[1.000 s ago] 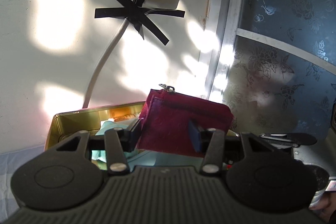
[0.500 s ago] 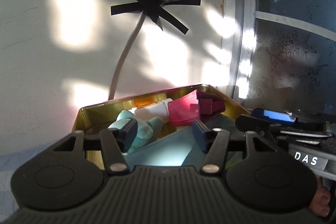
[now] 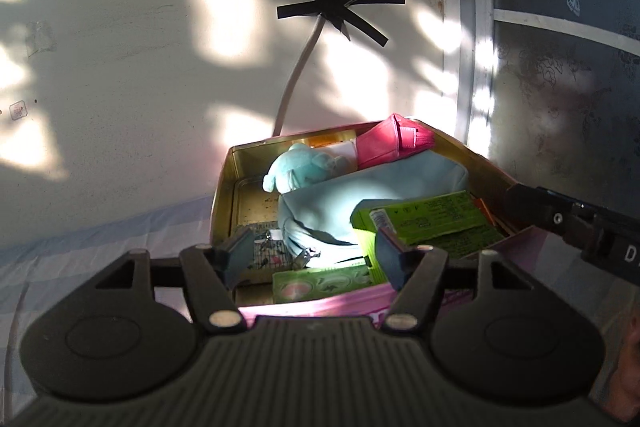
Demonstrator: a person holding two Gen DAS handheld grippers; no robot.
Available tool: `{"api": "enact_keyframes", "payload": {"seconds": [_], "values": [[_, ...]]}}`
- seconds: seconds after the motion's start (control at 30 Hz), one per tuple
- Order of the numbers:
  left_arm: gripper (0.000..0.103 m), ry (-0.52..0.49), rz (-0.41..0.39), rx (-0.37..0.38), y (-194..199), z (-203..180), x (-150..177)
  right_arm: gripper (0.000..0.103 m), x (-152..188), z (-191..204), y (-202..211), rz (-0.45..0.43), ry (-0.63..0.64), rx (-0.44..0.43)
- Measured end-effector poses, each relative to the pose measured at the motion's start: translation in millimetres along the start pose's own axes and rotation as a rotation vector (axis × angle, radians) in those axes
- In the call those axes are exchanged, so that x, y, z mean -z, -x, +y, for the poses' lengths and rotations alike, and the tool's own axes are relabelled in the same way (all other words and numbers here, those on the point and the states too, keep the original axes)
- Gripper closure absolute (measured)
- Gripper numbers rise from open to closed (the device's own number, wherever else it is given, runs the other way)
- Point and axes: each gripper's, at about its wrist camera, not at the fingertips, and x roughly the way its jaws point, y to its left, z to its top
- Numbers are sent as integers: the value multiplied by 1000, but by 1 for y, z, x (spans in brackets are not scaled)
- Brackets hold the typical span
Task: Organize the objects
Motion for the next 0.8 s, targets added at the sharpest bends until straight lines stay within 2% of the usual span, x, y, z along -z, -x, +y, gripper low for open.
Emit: {"api": "enact_keyframes", "payload": {"seconds": [0.13, 0.33, 0.5, 0.8], "values": [[31, 15, 9, -25, 19, 9, 18, 64, 14, 10, 22, -12, -39, 16], [27, 39, 37, -49, 35, 21, 44, 63, 31, 25, 35, 38, -45, 29], [21, 77, 51, -64, 45, 31, 58, 51, 37, 41, 43, 54, -26, 39], [10, 138, 53, -77, 60, 53, 80, 42, 47, 72, 50, 77, 23, 31]]}}
